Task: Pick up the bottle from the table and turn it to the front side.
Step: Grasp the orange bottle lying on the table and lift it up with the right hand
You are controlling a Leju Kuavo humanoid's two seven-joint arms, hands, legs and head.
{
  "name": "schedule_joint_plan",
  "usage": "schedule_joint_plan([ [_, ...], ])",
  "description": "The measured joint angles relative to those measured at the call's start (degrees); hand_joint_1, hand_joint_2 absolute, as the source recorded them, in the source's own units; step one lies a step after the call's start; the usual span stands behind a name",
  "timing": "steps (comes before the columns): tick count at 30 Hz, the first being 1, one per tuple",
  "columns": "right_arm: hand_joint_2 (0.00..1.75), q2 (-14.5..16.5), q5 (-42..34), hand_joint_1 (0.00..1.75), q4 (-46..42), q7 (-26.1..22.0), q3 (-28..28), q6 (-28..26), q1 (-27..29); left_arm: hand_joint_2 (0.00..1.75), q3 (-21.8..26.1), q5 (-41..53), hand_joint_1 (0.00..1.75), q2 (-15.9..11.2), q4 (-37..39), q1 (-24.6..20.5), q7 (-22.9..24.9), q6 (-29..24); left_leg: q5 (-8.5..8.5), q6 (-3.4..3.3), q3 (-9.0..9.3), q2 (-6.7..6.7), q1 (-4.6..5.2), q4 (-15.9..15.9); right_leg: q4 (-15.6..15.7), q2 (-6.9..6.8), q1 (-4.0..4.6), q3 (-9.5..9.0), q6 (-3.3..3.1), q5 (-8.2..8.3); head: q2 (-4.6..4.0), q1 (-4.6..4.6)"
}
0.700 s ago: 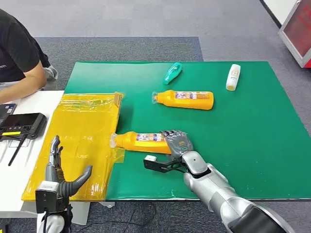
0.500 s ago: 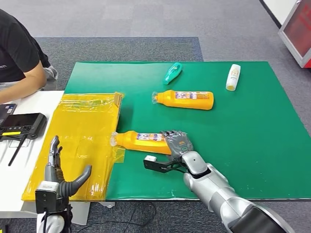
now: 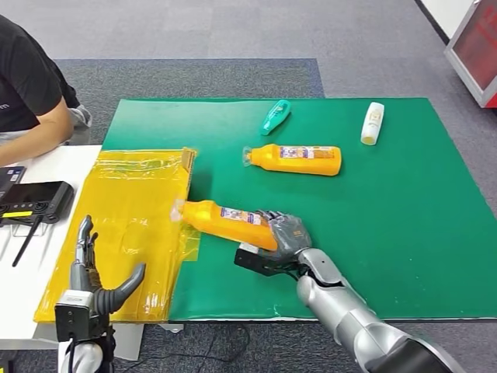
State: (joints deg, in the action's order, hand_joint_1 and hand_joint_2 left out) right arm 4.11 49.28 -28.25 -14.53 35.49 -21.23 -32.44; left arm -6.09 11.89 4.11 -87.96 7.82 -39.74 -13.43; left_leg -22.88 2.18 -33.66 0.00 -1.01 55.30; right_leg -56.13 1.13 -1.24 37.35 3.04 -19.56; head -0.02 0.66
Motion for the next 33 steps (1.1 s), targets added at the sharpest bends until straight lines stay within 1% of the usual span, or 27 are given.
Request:
schedule_joint_plan([
  [1,1.75,0.2,-3.3,1.75,-0.4,-3.0,-1.8,0.5,0.8,1.75,-0.1,-0.2,0.00,0.0,0.0,-0.2,-0.1,0.0,0.00,0.00,-0.03,-0.01,0.00,0.0,0.0,-0.01,0.00,0.01,0.01,-0.01,0.00,-0.01],
  [3,1.75,0.7,-8.5,1.75,-1.7,-7.4,-5.1,1.1,2.4,1.75,-0.4,-0.8,0.00,0.0,0.0,-0.6,-0.2,-0.1,0.01,-0.01,-0.13,-0.03,0.00,0.0,0.0,-0.03,0.00,0.08,0.02,-0.02,0.00,0.00],
  [6,1.75,1.2,-15.0,1.75,-4.3,-11.2,-9.3,2.8,4.4,1.75,-0.8,-1.7,0.00,0.0,0.0,-1.0,-0.3,-0.6,0.01,-0.01,-0.30,-0.04,0.00,0.0,0.0,-0.04,0.00,0.24,0.03,-0.01,0.00,0.00],
  [9,1.75,1.5,-17.6,1.75,-6.5,-12.4,-12.1,4.0,5.5,1.75,-1.0,-2.1,0.00,-0.1,0.0,-1.4,-0.3,-1.0,0.01,-0.01,-0.35,-0.03,0.00,0.0,0.0,-0.03,-0.01,0.32,0.02,-0.01,0.00,0.01],
  [15,1.75,1.9,-23.9,1.75,-10.4,-15.3,-15.2,8.0,7.7,1.75,-1.8,-2.9,0.00,-0.4,0.1,-2.0,-0.3,-0.6,0.01,-0.01,-0.52,-0.03,0.00,0.0,0.0,-0.04,0.00,0.48,0.03,-0.03,0.00,-0.01],
  [18,1.75,2.1,-26.6,1.75,-12.5,-15.6,-16.1,8.7,8.8,1.75,-2.3,-3.4,0.00,-0.7,0.2,-2.5,-0.3,-0.1,0.01,-0.01,-0.57,-0.03,0.00,0.0,0.0,-0.04,0.00,0.53,0.03,-0.03,0.00,0.00],
  [21,1.75,2.3,-30.4,1.75,-14.4,-15.7,-17.1,11.2,10.0,1.75,-2.6,-4.4,0.00,-0.9,0.4,-2.9,-0.3,1.1,0.00,-0.01,-0.59,-0.03,0.00,0.0,0.0,-0.04,0.00,0.56,0.03,-0.03,0.00,0.00],
  [23,1.75,2.5,-33.8,1.75,-15.8,-15.7,-17.6,14.8,10.8,1.75,-2.7,-6.8,0.00,-1.0,0.6,-3.5,-0.3,3.7,0.00,-0.01,-0.61,-0.03,0.00,0.0,0.0,-0.03,0.00,0.58,0.03,-0.03,0.00,0.00],
  [25,1.75,2.9,-37.3,1.75,-16.9,-15.7,-17.9,19.1,11.4,1.75,-2.8,-11.0,0.00,-1.0,1.1,-4.5,-0.3,8.1,0.01,0.00,-0.63,-0.03,0.00,0.0,0.0,-0.03,0.00,0.60,0.03,-0.02,0.00,0.00],
  [27,1.75,3.3,-39.5,1.75,-17.4,-15.8,-18.0,22.3,11.6,1.75,-3.0,-15.6,0.00,-0.9,1.8,-5.7,-0.3,12.8,0.02,0.00,-0.63,-0.03,0.00,0.0,0.0,-0.03,0.00,0.61,0.02,-0.02,0.00,-0.01],
  [30,1.75,3.8,-41.0,1.75,-17.8,-16.1,-18.0,24.9,11.5,1.75,-3.1,-21.1,0.00,-0.5,3.1,-8.0,-0.2,19.1,0.07,-0.01,-0.67,-0.03,0.00,0.0,0.0,-0.05,0.00,0.62,0.03,0.00,0.01,-0.01],
  [33,1.75,4.6,-41.5,1.75,-17.8,-17.0,-17.4,25.9,10.9,1.75,-3.4,-26.8,0.00,0.1,4.8,-11.1,0.6,25.7,0.10,-0.02,-0.70,-0.03,0.00,0.0,-0.1,-0.07,-0.01,0.63,0.01,0.05,0.00,0.00],
])
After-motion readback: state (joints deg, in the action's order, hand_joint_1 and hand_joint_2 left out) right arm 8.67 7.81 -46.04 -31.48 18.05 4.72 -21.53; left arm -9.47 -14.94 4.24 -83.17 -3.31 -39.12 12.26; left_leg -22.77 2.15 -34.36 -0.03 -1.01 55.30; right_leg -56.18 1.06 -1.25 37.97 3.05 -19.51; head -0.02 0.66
